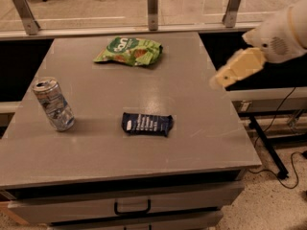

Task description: Move green rice chip bag near redbull can

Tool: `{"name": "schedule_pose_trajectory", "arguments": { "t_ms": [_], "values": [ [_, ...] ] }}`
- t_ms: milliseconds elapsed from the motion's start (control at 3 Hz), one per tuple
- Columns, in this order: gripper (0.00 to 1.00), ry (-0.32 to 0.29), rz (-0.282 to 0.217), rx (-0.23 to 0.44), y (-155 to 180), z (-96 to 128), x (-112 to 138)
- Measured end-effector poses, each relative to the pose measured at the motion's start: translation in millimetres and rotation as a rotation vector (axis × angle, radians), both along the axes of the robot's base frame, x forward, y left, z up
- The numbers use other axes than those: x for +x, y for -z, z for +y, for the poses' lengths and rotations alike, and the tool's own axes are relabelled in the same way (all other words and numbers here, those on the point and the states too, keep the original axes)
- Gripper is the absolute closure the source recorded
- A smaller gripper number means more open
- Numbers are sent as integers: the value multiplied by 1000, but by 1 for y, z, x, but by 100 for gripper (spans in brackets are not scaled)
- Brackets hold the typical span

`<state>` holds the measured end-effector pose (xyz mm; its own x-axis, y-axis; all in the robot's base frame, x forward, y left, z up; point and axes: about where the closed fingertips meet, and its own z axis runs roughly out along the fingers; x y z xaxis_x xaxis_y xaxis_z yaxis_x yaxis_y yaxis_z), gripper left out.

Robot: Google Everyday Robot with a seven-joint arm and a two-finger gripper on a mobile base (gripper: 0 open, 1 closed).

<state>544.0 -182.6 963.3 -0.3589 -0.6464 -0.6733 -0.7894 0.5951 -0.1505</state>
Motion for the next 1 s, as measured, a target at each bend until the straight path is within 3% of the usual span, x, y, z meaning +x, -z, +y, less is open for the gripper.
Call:
{"name": "schedule_pose_trajectory", "arguments": {
  "t_ms": [333, 667, 1000],
  "values": [
    [0, 25, -46, 88, 8, 45, 45],
    [0, 9, -92, 90, 42, 81, 66],
    [0, 21, -111, 96, 41, 81, 69]
  ]
}}
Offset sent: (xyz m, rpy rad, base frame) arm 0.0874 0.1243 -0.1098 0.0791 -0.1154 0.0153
